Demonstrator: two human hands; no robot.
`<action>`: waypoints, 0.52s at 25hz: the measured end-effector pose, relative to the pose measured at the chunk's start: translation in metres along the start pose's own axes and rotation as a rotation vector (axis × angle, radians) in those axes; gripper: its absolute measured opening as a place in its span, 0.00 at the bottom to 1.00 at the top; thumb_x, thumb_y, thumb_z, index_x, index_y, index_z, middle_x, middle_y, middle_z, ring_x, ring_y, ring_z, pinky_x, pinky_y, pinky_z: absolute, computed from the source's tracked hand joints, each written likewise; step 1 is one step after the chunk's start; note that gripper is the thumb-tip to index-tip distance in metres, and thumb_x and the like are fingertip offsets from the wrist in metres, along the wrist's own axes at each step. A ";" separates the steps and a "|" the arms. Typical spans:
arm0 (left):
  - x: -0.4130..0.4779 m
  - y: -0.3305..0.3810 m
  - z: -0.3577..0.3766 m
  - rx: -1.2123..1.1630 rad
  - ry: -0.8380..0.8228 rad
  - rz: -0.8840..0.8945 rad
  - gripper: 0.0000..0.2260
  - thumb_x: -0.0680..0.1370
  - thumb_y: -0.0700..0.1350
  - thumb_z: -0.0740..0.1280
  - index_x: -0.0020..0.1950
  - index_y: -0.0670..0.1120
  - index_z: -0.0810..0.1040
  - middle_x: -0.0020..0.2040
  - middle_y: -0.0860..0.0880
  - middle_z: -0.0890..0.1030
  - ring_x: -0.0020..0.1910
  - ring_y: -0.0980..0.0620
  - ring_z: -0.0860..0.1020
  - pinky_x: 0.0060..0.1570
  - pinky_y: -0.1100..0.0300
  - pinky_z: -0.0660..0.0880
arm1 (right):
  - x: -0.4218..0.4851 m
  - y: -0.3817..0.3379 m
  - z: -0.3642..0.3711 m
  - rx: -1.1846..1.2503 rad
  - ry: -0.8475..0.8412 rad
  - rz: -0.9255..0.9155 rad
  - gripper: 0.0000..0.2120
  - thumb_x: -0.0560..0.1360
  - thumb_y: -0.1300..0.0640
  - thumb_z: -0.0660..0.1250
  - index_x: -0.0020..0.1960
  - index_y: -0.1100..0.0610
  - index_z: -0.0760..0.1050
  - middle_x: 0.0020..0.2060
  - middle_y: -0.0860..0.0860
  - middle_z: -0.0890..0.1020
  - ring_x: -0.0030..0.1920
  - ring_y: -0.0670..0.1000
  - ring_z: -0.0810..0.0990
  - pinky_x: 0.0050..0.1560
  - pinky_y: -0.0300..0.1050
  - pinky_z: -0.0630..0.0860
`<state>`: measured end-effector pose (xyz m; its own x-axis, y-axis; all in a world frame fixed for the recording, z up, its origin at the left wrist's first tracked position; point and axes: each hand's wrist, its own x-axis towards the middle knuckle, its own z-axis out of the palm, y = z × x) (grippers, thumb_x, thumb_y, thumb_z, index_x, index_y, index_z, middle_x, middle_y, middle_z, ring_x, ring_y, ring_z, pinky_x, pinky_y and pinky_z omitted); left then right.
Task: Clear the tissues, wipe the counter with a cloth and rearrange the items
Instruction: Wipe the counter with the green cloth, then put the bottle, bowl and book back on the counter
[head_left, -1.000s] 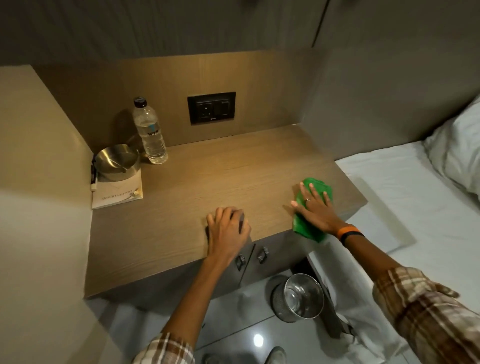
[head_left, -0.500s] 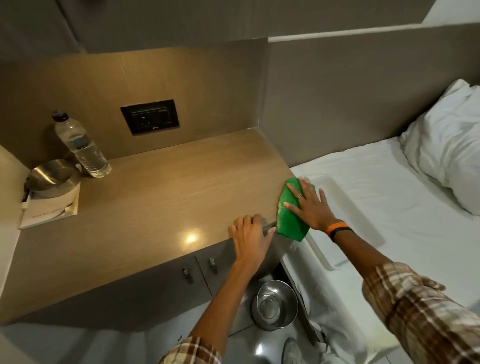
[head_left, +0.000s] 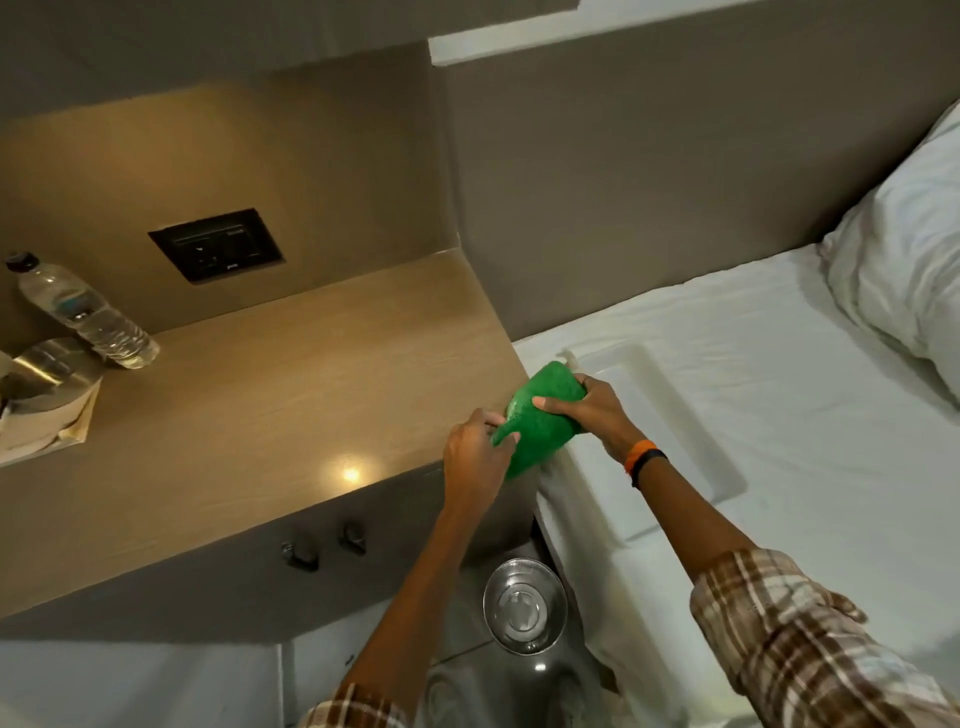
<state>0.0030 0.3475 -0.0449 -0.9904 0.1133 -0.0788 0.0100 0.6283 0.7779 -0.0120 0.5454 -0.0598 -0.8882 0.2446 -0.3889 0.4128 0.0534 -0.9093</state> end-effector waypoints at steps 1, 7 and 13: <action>0.001 0.009 0.007 -0.090 0.002 0.001 0.09 0.75 0.43 0.74 0.53 0.44 0.79 0.47 0.49 0.81 0.48 0.50 0.79 0.51 0.48 0.80 | -0.001 0.006 -0.015 0.086 0.019 0.037 0.23 0.65 0.53 0.84 0.57 0.55 0.81 0.55 0.55 0.87 0.53 0.54 0.87 0.50 0.50 0.86; 0.001 0.056 0.101 -0.368 -0.087 -0.004 0.10 0.78 0.47 0.72 0.58 0.52 0.78 0.48 0.54 0.79 0.47 0.61 0.77 0.42 0.70 0.73 | -0.004 0.053 -0.109 0.242 0.263 0.142 0.22 0.66 0.51 0.82 0.56 0.54 0.80 0.52 0.54 0.87 0.48 0.53 0.88 0.46 0.48 0.84; 0.026 0.017 0.237 -0.233 -0.313 -0.189 0.06 0.81 0.38 0.67 0.57 0.45 0.76 0.47 0.50 0.78 0.51 0.45 0.79 0.39 0.68 0.75 | 0.037 0.140 -0.178 -0.117 0.278 0.252 0.26 0.74 0.56 0.74 0.67 0.44 0.67 0.55 0.57 0.80 0.48 0.54 0.80 0.51 0.50 0.81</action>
<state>0.0097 0.5438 -0.1813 -0.8820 0.2637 -0.3905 -0.2343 0.4737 0.8490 0.0487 0.7346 -0.1752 -0.6740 0.5162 -0.5285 0.6456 0.0639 -0.7610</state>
